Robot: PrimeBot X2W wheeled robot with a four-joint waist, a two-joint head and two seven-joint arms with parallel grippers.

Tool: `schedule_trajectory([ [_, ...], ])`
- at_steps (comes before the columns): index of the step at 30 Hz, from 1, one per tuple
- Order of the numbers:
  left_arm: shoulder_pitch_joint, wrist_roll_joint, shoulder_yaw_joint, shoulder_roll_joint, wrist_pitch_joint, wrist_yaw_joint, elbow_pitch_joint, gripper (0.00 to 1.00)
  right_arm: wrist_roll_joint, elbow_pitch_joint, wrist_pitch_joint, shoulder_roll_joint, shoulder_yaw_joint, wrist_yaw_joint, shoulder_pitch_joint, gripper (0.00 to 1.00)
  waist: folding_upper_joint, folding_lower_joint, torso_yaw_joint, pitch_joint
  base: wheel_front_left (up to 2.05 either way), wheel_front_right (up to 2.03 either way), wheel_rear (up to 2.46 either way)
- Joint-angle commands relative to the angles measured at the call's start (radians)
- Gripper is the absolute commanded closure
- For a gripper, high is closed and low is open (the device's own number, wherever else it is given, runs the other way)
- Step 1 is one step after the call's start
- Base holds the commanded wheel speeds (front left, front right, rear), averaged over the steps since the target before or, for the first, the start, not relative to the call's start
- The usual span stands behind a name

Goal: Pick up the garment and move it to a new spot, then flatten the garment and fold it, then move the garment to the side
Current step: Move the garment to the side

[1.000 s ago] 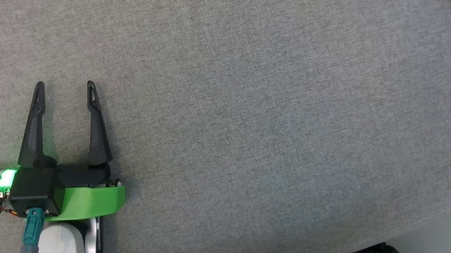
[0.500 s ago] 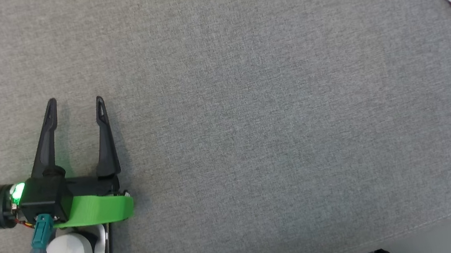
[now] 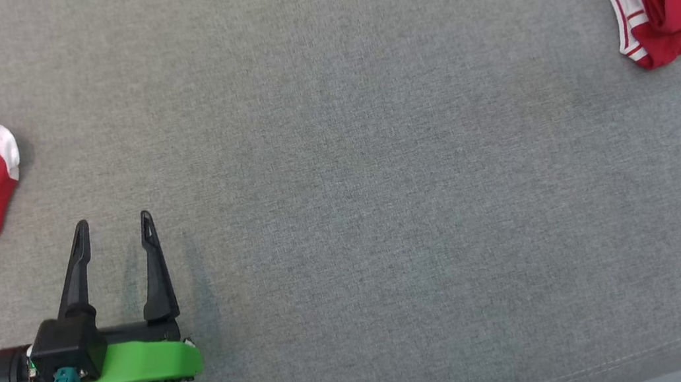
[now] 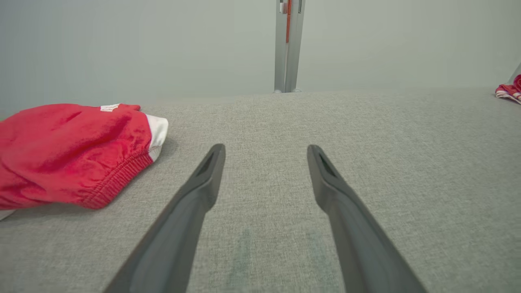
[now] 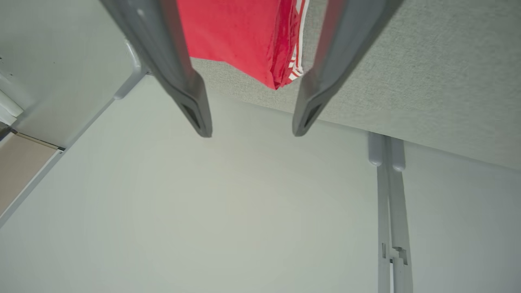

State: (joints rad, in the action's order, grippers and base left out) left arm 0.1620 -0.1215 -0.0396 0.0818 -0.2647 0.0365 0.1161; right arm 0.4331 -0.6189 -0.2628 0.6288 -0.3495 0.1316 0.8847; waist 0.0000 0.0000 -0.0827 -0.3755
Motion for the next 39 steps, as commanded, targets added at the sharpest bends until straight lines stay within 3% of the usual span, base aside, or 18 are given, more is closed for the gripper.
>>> schedule_trajectory([
  [1,-0.026,-0.005,0.005,-0.003,0.001,0.003,0.002,0.00,-0.015,0.030,-0.003,-0.022,0.017,-0.002,-0.051,0.00,0.0000,0.0000,0.017,0.093,0.00,0.00,0.00],
  [10,-0.087,-0.014,0.032,-0.014,0.001,0.017,0.027,0.00,-0.073,0.212,-0.003,-0.164,0.141,-0.002,-0.355,0.00,0.0000,0.0000,0.045,0.210,0.00,0.00,0.00],
  [25,-0.151,-0.018,0.066,-0.023,0.001,0.033,0.050,0.00,-0.108,0.415,-0.003,-0.357,0.274,-0.002,-0.744,0.00,0.0000,0.0000,0.060,0.303,0.00,0.00,0.00],
  [39,-0.169,-0.018,0.081,-0.026,0.001,0.051,0.061,0.00,-0.180,0.485,-0.003,-0.461,0.312,-0.002,-0.892,0.00,0.0000,0.0000,0.069,0.355,0.00,0.00,0.00],
])
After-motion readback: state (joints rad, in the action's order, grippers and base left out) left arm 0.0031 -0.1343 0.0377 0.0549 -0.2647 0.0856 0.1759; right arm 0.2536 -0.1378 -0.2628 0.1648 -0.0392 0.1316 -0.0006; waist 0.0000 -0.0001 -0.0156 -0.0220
